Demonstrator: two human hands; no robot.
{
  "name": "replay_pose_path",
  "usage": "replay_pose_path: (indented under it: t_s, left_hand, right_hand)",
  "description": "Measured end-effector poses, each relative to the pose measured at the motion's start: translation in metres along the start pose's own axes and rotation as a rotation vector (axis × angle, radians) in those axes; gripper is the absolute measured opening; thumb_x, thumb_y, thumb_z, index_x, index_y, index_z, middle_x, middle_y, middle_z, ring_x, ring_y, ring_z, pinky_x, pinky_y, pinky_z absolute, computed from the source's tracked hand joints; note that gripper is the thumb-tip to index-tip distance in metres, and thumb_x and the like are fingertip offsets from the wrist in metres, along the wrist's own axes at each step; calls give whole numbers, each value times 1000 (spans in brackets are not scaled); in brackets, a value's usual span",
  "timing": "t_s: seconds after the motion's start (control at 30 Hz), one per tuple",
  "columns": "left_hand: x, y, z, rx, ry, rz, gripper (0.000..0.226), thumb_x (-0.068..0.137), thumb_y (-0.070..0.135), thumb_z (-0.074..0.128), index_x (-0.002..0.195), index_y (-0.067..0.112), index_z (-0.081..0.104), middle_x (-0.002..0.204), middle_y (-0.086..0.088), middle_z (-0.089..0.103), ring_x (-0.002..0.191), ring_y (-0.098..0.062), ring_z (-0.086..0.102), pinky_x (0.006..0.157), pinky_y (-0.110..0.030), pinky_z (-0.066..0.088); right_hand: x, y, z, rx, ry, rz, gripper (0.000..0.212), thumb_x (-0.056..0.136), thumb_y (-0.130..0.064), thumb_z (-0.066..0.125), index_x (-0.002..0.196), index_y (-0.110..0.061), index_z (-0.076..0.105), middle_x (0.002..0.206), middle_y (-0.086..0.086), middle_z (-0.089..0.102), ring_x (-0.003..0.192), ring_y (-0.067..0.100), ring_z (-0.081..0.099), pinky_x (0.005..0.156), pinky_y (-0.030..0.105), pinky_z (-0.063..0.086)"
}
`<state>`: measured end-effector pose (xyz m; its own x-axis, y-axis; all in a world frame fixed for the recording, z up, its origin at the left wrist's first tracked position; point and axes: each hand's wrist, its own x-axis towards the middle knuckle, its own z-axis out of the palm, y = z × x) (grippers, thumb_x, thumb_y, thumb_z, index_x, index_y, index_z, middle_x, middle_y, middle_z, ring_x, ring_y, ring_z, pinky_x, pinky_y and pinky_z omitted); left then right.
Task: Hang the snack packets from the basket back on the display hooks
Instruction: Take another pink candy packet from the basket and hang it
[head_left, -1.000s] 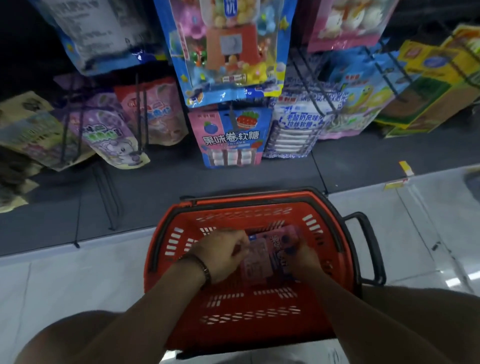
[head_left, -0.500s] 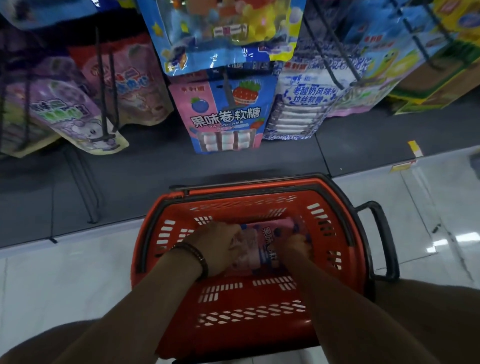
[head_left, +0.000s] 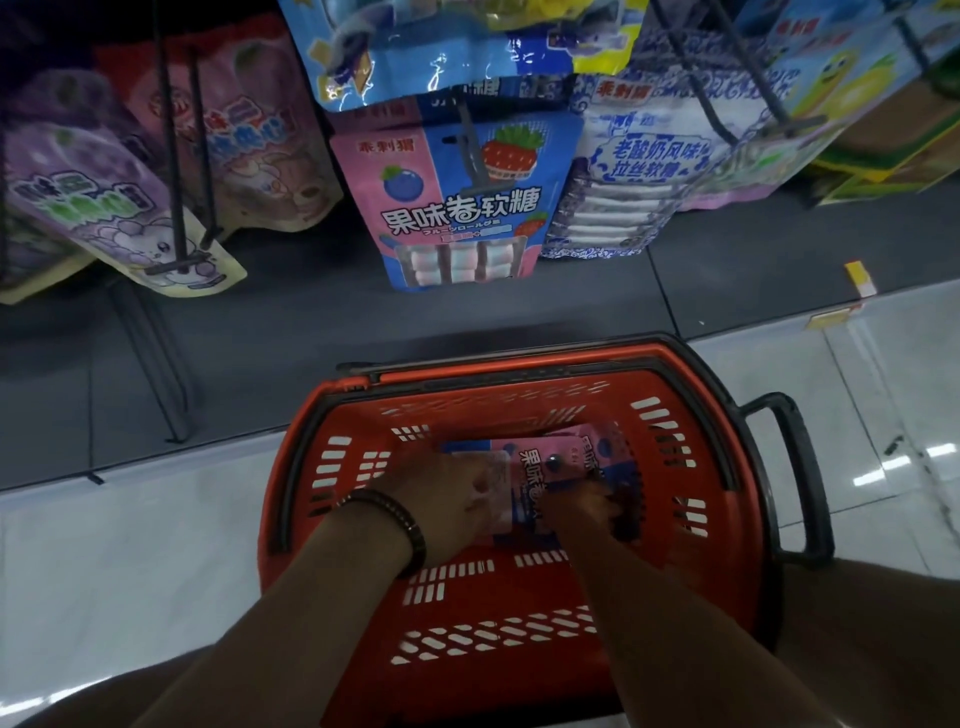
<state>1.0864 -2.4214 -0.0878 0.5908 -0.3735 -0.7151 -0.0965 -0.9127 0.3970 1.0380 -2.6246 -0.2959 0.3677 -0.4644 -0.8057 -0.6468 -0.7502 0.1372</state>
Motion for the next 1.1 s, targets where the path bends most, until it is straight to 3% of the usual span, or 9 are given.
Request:
replay_pose_path:
  t_s: [0.07,0.17,0.33,0.43,0.6,0.67,0.8,1.0,1.1]
  left_hand:
    - [2,-1,0,-28,-3,-6,35,101,49,54,131,33,59,128,3,64,103,-13,63,82,-28,53]
    - [4,-6,0,-65,-27,-14,34,101,46,54,133,37,57,128,5,64,101,-12,62,79,-26,51]
    - [4,-15,-5,-44,-35,-3,19,100,45,55,115,37,63,105,14,58,81,-4,53,61,-18,36]
    - [2,-21,-4,-29,24,-5,24,99,45,59,113,26,65,117,4,69,91,-14,60,73,-27,45]
    - [-25,-21,2,-67,159,-52,73,82,50,80,144,24,51,145,-5,58,131,-24,57,106,-31,45]
    - [-47,-13,2,-117,203,-27,90,72,52,86,148,26,47,148,-4,56,133,-24,55,111,-34,45]
    - [-88,7,2,-218,244,-10,51,83,37,83,128,18,68,127,-5,72,112,-24,68,96,-39,54]
    - [-154,29,19,-770,516,114,19,96,15,74,114,19,76,109,7,81,102,-13,76,95,-41,60]
    - [-178,45,22,-926,599,145,17,96,14,73,111,23,74,108,9,81,101,-15,77,92,-39,61]
  right_hand:
    - [-1,3,-2,-61,-40,-117,47,105,-28,58,148,-9,53,146,14,55,127,27,59,108,44,54]
    - [-5,4,-8,-225,2,-225,44,111,-32,48,150,-10,49,153,14,51,138,31,53,108,40,48]
    - [-25,7,-29,-1,-48,-341,36,111,-23,47,145,-12,55,144,12,61,131,30,61,101,33,51]
    - [-50,18,-52,228,-45,-465,29,104,-23,59,129,-11,68,125,14,72,119,34,68,97,36,54]
    - [-112,31,-110,-11,-64,-794,32,103,-21,64,134,-15,68,132,10,71,122,30,67,105,39,53]
    - [-142,36,-135,-80,-56,-905,15,104,-23,62,115,-18,70,118,7,74,109,27,69,92,37,54]
    - [-203,47,-180,-134,59,-1057,14,105,-27,61,91,-24,62,90,-2,65,88,23,62,71,35,41]
    - [-255,87,-183,619,242,-1091,28,83,-31,89,102,-34,69,100,-18,78,90,1,75,84,25,60]
    - [-266,104,-166,1029,31,-1025,36,84,-13,89,114,-21,70,110,0,82,103,25,79,87,43,63]
